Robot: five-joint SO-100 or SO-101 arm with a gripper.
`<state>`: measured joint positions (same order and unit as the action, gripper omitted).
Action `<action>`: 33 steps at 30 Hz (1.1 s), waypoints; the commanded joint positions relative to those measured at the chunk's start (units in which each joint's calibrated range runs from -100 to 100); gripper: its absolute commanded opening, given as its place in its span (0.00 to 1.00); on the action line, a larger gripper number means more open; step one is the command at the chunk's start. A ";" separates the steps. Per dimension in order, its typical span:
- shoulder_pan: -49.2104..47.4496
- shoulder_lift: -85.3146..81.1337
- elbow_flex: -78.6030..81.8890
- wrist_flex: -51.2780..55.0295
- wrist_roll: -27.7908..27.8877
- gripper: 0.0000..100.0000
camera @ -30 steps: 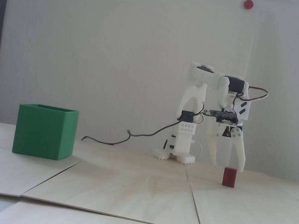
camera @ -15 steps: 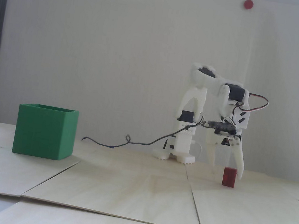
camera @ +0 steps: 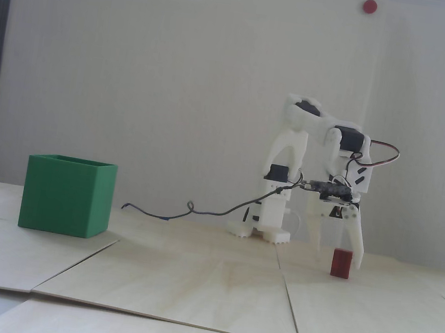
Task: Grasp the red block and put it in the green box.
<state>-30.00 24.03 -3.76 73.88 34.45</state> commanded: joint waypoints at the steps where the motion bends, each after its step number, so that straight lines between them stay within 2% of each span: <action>1: 0.04 -0.94 -4.31 -0.86 0.22 0.24; 6: 0.04 -0.86 -4.31 -0.77 0.22 0.22; 12: -0.12 -0.78 -4.31 -0.94 0.22 0.01; 26: 0.76 -2.76 -4.67 -0.10 0.22 0.02; 33: 7.12 -17.13 -10.44 7.99 0.17 0.02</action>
<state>-27.70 22.54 -6.09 76.21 34.45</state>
